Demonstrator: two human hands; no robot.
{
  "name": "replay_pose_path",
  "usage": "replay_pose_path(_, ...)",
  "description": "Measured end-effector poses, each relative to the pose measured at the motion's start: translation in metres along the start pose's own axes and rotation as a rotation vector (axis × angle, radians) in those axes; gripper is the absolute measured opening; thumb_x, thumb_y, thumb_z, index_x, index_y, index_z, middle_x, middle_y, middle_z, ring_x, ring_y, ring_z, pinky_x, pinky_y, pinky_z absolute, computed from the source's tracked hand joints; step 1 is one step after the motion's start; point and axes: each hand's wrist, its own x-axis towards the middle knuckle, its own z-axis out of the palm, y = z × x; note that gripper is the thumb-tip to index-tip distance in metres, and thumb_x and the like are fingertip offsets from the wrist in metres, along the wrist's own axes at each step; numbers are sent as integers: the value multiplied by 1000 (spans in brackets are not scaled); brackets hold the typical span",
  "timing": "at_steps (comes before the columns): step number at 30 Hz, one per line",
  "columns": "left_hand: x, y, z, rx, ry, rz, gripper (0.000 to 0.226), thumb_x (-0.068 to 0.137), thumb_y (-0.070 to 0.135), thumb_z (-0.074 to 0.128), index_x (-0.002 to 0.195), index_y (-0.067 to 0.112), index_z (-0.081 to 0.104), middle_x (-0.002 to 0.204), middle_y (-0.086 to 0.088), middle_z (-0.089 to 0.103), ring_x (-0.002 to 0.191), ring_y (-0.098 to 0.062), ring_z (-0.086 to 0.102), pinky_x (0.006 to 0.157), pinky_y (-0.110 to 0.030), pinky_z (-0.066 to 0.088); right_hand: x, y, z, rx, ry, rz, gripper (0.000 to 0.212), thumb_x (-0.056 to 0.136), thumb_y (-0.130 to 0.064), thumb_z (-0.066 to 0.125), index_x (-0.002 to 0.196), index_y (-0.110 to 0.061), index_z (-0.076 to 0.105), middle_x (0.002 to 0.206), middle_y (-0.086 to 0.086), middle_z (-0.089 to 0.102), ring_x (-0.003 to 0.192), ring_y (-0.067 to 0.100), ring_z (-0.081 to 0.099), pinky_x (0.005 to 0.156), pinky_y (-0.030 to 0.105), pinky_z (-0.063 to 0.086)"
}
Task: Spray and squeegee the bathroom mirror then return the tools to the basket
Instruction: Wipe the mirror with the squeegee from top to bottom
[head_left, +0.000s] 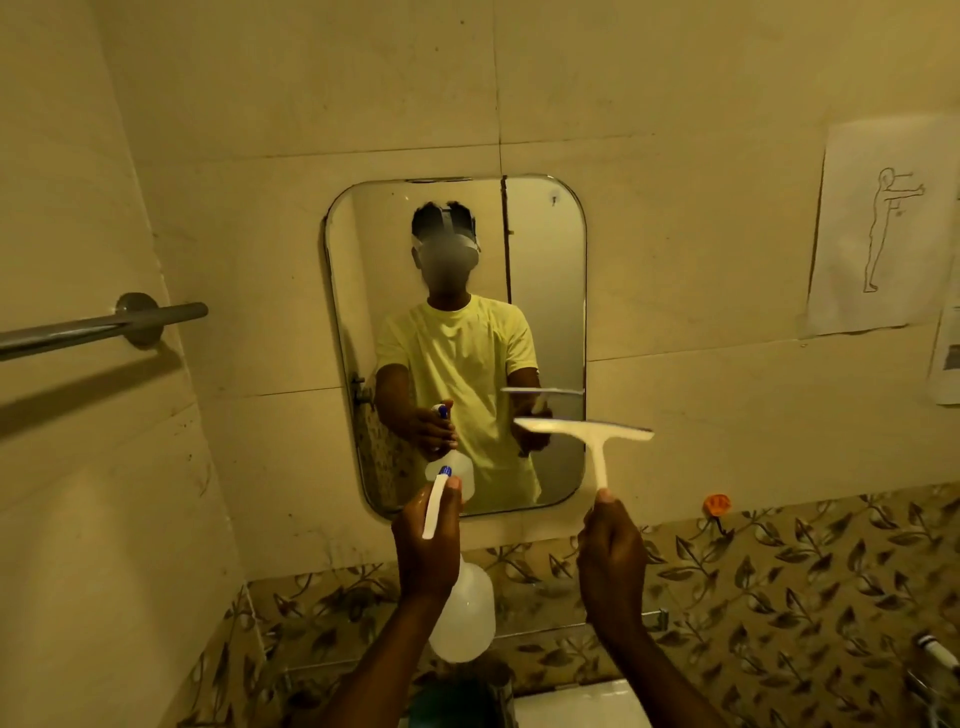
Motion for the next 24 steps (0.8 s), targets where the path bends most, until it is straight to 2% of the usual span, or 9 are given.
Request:
replay_pose_path(3,14,23,14,-44,-39,-4,49,91,60,52,85,15,72,73,4,72,71,-6,68,59,-13,51,30,-33,-5,26,41,-50,57,103,-61,35,76,-15,56,63,16,58,56,41,56,50,51,50)
replay_pose_path(6,34,46,29,-84,1,22,46,91,56,53,89,14,73,69,9,69,70,-2,67,60,-9,48,51,-52,-9,36,54,-62,52,109,-54,36,78,-16,56,63,11,57,55,32,52,54,55,52)
replay_pose_path(10,65,70,41,-84,136,77,32,99,36,61,103,6,72,84,0,72,78,-7,70,63,-7,51,57,-63,-16,51,56,-69,52,109,-53,36,76,-19,55,61,6,55,54,25,52,54,50,52)
replay_pose_path(12,81,80,40,-56,190,119,25,99,33,61,105,10,71,87,0,72,81,-3,70,65,-6,52,55,-63,-19,64,50,-55,53,109,-54,36,76,-17,55,61,5,54,54,25,51,53,45,49)
replay_pose_path(16,104,89,30,89,160,159,40,98,41,60,117,6,68,105,-11,73,91,-18,71,77,-28,62,48,-58,-20,69,47,-33,54,109,-54,37,74,-18,55,60,9,55,52,24,51,53,39,46)
replay_pose_path(19,99,81,22,131,208,91,29,97,38,65,105,11,73,86,-2,73,68,-4,66,59,-18,58,44,-56,-17,71,34,-15,54,109,-54,37,73,-19,56,60,9,57,50,22,52,51,38,47)
replay_pose_path(20,94,75,17,141,193,82,24,96,37,66,100,14,73,80,1,71,65,-2,65,58,-18,56,43,-56,-16,71,29,-9,53,109,-54,37,73,-20,56,60,8,57,48,20,52,50,37,47)
replay_pose_path(22,81,56,7,143,140,32,16,96,37,66,88,23,70,73,2,70,66,-5,66,60,-26,57,42,-55,-14,70,18,-3,54,109,-55,37,73,-21,57,59,6,58,46,16,52,47,34,46)
replay_pose_path(24,64,34,-2,153,113,-97,25,95,41,68,73,28,65,65,3,68,59,-7,67,55,-30,57,39,-52,-13,77,13,0,54,109,-55,37,73,-20,57,58,5,57,44,13,51,45,31,45)
